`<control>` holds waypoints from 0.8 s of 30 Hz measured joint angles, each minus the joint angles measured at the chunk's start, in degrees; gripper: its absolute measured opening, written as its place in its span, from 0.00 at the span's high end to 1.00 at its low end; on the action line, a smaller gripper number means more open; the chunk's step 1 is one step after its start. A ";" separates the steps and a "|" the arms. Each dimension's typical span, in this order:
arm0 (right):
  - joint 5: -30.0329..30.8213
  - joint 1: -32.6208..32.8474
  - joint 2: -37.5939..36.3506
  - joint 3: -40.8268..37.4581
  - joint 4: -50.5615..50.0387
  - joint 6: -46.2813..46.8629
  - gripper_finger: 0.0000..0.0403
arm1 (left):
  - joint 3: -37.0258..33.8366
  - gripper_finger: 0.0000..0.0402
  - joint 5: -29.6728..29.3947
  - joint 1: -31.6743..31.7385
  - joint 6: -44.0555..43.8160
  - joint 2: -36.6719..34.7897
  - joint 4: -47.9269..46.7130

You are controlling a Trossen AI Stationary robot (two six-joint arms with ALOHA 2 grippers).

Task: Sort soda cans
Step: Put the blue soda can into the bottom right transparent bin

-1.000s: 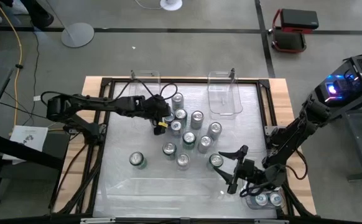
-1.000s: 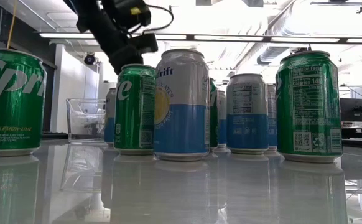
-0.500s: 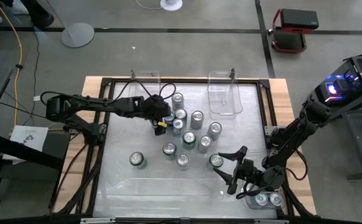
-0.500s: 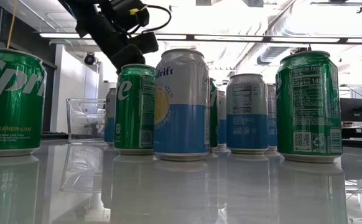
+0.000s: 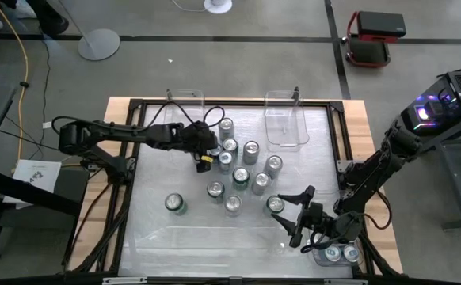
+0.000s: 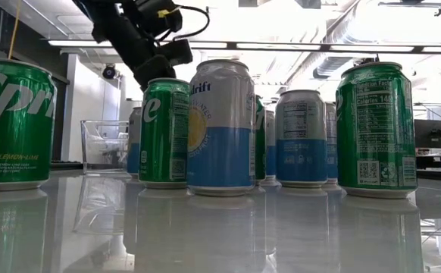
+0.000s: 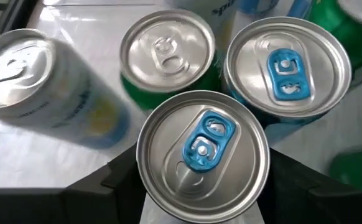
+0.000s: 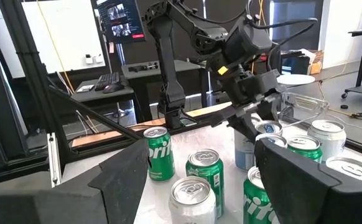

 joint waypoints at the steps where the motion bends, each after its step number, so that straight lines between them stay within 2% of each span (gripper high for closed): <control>1: 0.00 0.00 0.00 0.00 0.00 0.00 0.30 | 0.43 0.45 -1.12 -0.05 0.38 -0.40 -0.83; 6: 0.00 0.00 0.00 0.00 0.00 0.08 0.30 | 4.48 0.45 -7.48 -1.18 1.97 -3.97 -6.19; 10: 0.22 0.00 0.00 0.00 0.30 -0.19 0.30 | 8.67 0.44 -7.84 -3.51 1.94 -7.87 -8.56; 13: 0.28 0.41 0.00 0.00 4.13 -3.92 0.30 | 11.57 0.44 -7.00 -6.80 1.59 -10.45 -7.82; 20: 0.24 3.26 0.00 0.00 15.43 -17.03 0.30 | 17.23 0.44 -5.52 -20.88 -3.98 -10.62 -2.58; 24: 0.25 3.65 0.00 0.02 15.60 -16.80 0.30 | 18.57 0.44 -6.20 -29.66 -6.48 -7.69 4.21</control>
